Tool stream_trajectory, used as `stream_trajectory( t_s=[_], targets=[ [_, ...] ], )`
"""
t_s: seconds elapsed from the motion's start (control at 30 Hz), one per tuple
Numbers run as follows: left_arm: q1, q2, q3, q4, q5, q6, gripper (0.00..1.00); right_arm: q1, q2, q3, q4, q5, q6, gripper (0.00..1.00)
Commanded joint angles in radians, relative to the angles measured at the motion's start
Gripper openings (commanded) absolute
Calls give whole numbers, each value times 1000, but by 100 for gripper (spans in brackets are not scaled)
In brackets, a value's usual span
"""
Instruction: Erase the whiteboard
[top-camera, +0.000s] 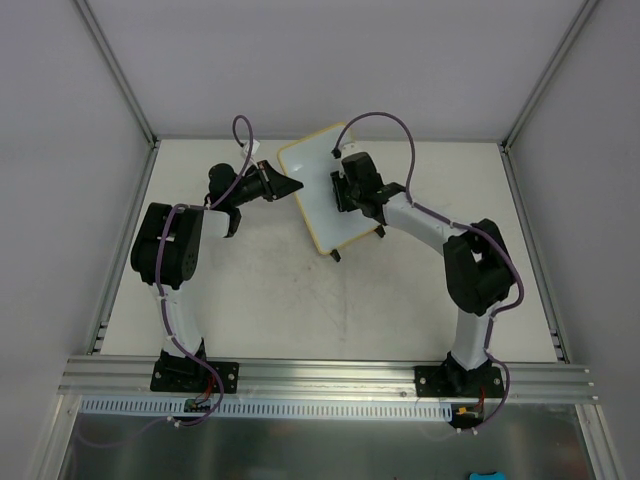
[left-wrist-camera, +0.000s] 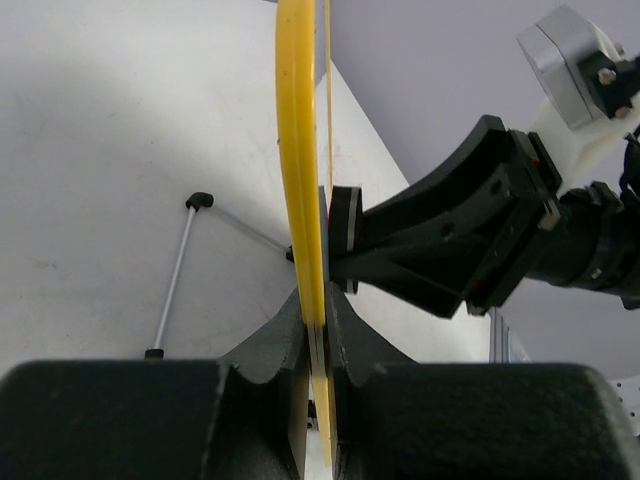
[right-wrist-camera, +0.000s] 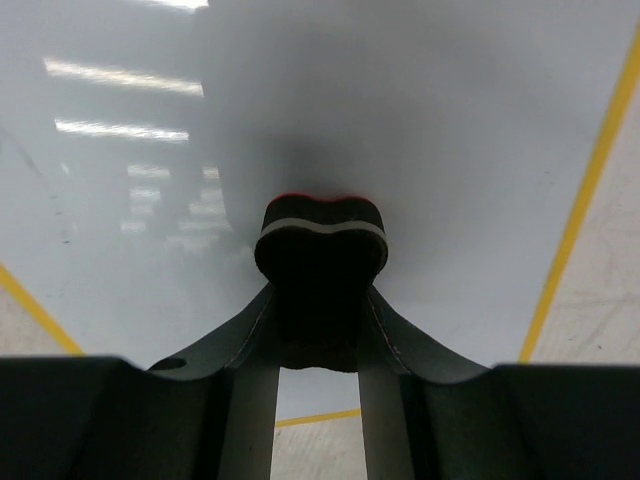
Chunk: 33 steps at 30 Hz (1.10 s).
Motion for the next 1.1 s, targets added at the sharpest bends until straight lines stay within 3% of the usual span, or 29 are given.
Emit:
stream_trajectory(
  t_s=[0.0,0.23,0.5,0.77,1.07],
  targets=[
    [-30,-58,5,87,88,75,0,101,62,18,24,-169,38,0],
    [-30,-58,5,91,86,72,0,118,34,3,24,-169,46,0],
    [-28,-48,-12,125,82,63,0,104,-168,-91,-10,-143,52,0],
    [-2,7,-29,287,103,-52,2,99,-374,-327,-8,-75,93,0],
    [3,11,-29,266,108,-34,11,99,-543,-488,-128,-68,142,0]
  ],
)
